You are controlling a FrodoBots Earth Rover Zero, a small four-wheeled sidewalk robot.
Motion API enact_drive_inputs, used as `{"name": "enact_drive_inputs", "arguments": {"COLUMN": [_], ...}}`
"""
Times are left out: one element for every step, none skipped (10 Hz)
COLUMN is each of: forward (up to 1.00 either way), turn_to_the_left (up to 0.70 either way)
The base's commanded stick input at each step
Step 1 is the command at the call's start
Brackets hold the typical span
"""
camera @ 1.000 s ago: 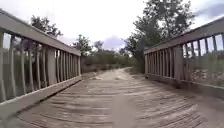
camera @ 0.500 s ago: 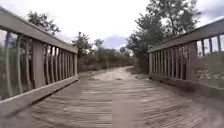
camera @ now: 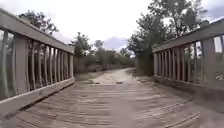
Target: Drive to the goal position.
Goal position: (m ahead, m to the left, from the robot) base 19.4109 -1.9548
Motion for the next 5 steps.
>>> {"name": "enact_drive_inputs", "arguments": {"forward": [0.70, 0.70, 0.70, 0.70, 0.70], "turn_to_the_left": [0.00, 0.00, 0.00, 0.00, -0.17]}}
